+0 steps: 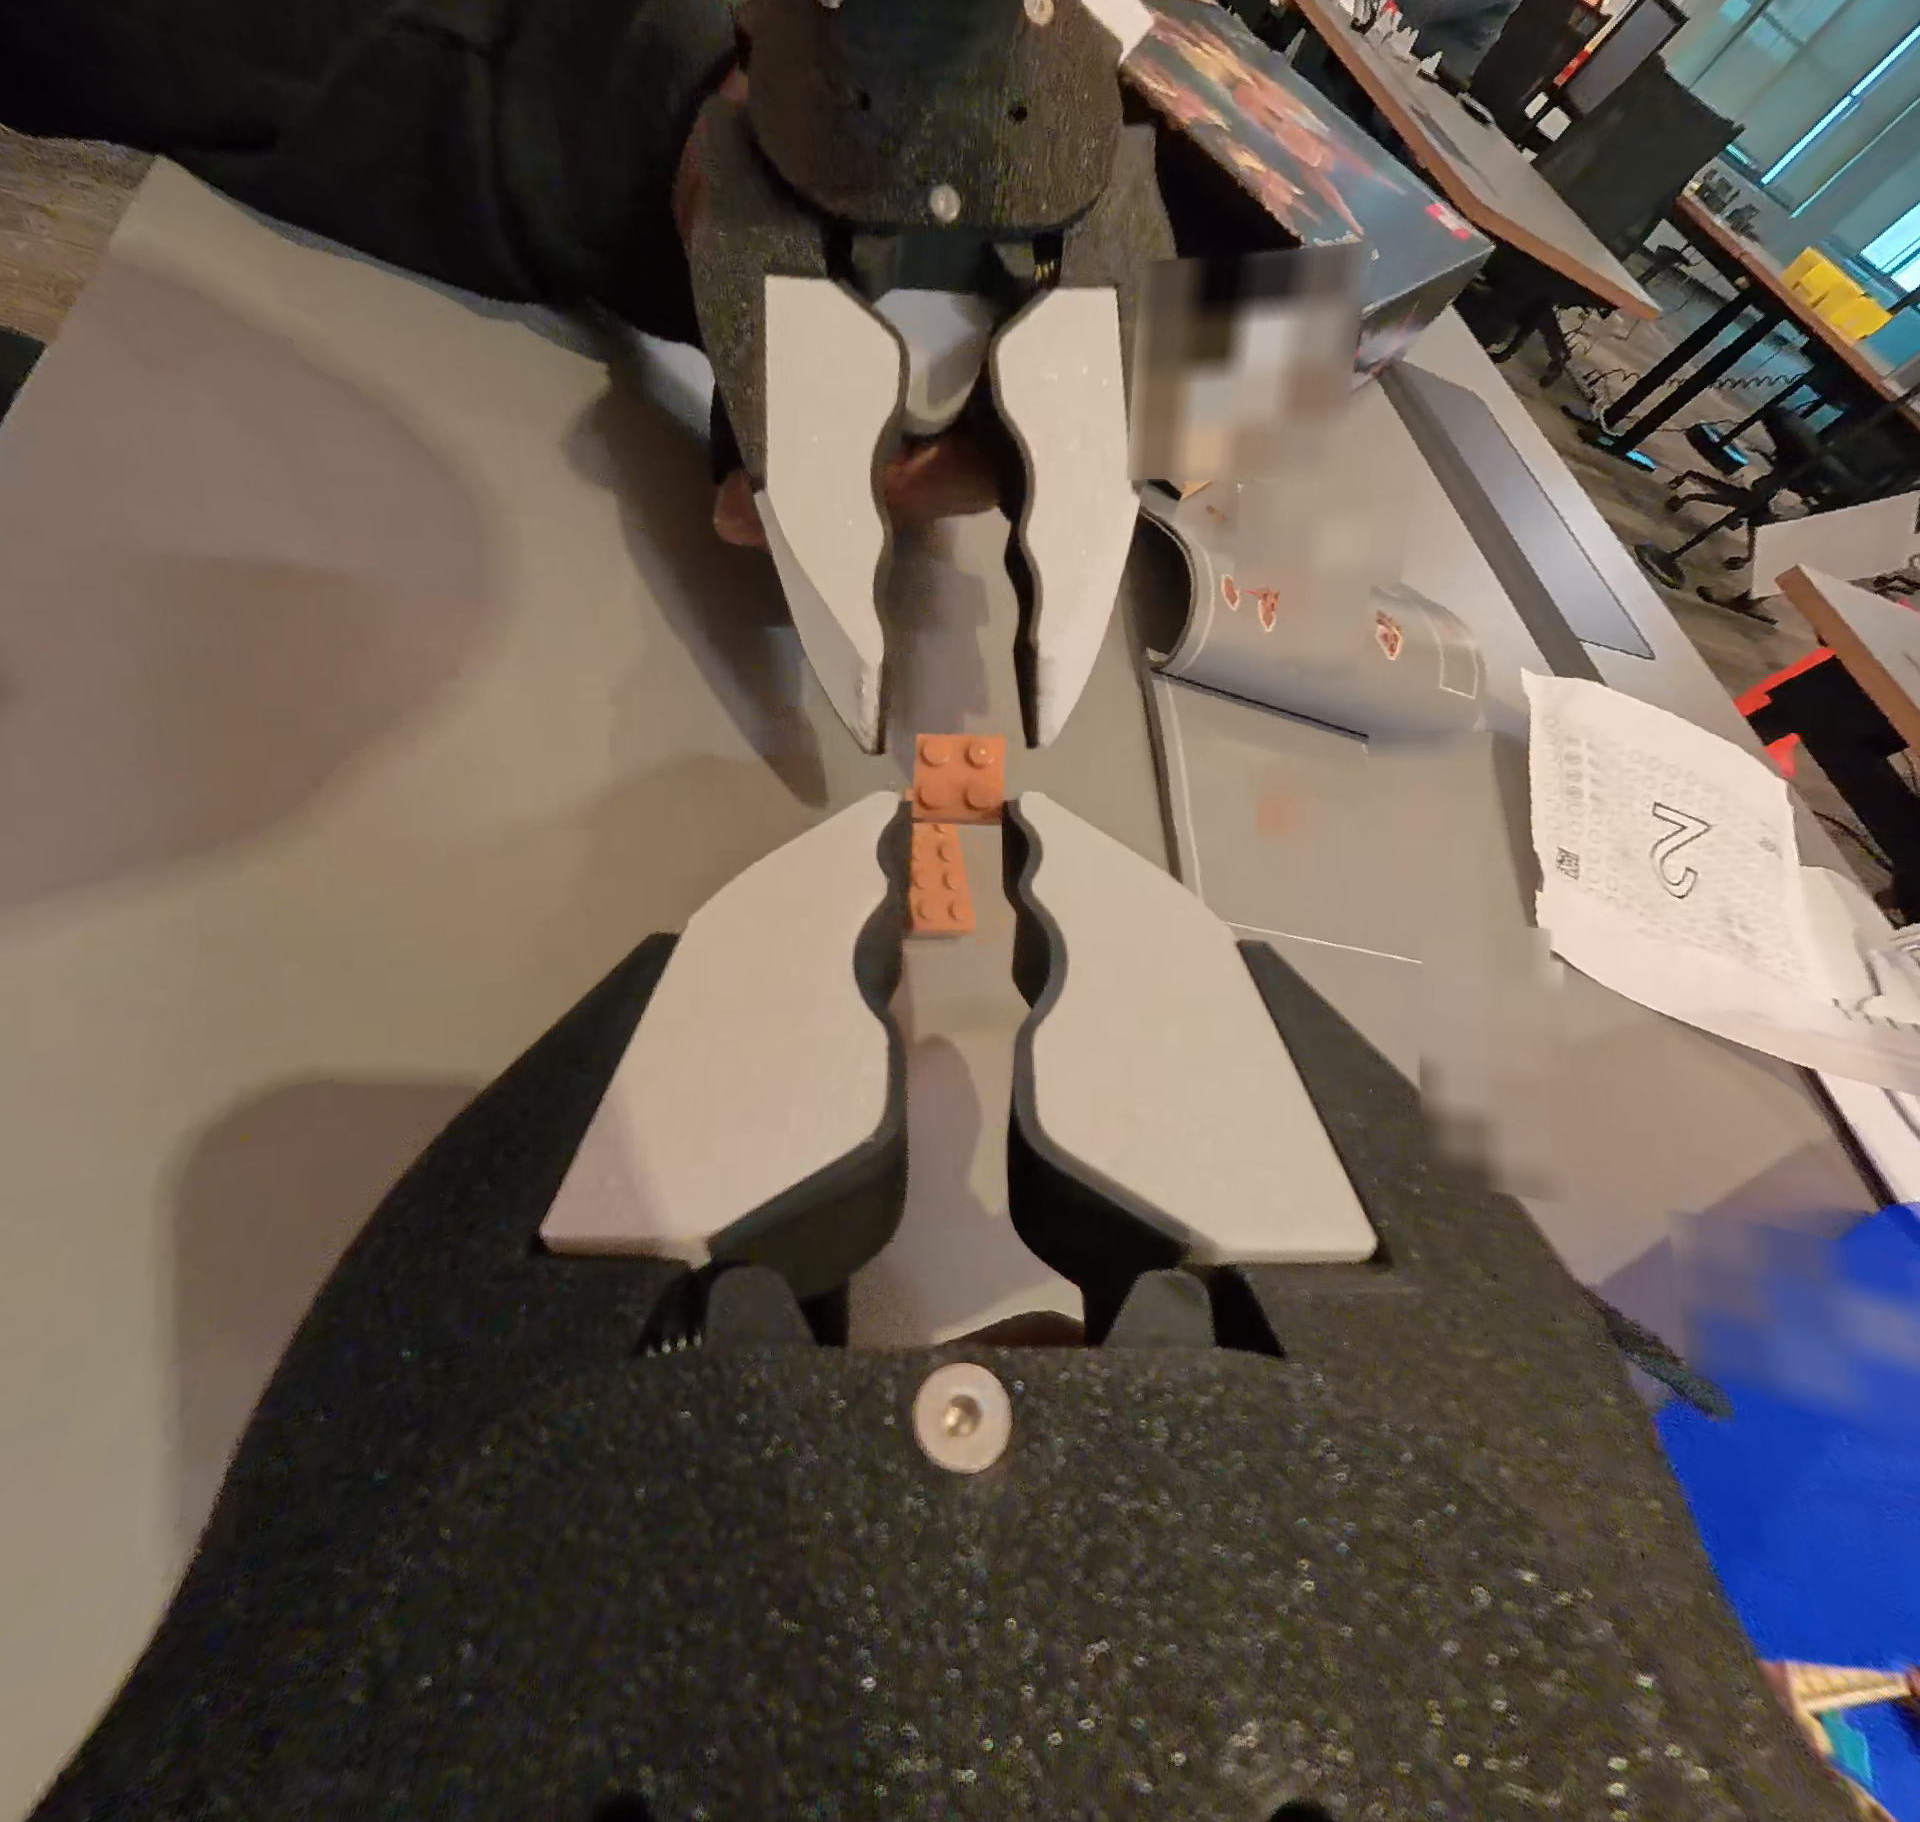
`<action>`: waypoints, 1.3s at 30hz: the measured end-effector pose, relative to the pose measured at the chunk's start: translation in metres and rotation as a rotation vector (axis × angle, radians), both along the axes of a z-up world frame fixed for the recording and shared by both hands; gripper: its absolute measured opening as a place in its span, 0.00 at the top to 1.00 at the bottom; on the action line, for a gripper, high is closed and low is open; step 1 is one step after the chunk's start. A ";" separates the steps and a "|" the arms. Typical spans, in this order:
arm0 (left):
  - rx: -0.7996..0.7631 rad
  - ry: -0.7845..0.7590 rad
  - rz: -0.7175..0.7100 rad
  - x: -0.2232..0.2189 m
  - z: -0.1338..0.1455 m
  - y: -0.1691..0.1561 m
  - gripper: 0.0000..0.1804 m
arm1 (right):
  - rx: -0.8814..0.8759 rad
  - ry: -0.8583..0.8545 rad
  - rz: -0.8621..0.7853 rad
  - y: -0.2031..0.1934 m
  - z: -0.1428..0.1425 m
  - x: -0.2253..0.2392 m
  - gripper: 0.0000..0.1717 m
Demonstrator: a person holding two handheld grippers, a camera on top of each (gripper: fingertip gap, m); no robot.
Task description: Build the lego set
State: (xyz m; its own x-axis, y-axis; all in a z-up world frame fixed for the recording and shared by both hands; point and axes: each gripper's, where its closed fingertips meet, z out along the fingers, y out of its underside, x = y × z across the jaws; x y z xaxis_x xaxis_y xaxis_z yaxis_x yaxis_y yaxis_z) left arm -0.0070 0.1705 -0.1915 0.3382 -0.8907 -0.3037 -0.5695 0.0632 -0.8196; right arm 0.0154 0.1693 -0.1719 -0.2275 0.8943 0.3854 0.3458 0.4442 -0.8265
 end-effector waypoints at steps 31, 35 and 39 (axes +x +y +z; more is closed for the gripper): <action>-0.343 0.110 0.078 -0.001 -0.037 0.006 0.91 | -0.092 0.075 -0.128 0.034 0.002 0.017 0.91; -0.302 0.117 0.066 0.008 -0.035 0.000 0.91 | -0.041 0.082 -0.111 0.026 0.014 0.019 0.91; -0.258 0.119 0.087 0.020 -0.034 -0.003 0.91 | 0.017 0.109 -0.159 0.016 0.034 0.007 0.91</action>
State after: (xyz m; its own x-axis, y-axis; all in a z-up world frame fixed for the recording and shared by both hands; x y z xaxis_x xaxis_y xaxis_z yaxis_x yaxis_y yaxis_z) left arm 0.0132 0.1671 -0.2251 0.3922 -0.9128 -0.1135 -0.6568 -0.1915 -0.7294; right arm 0.0222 0.1853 -0.1379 -0.0403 0.9087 0.4155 0.3217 0.4055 -0.8556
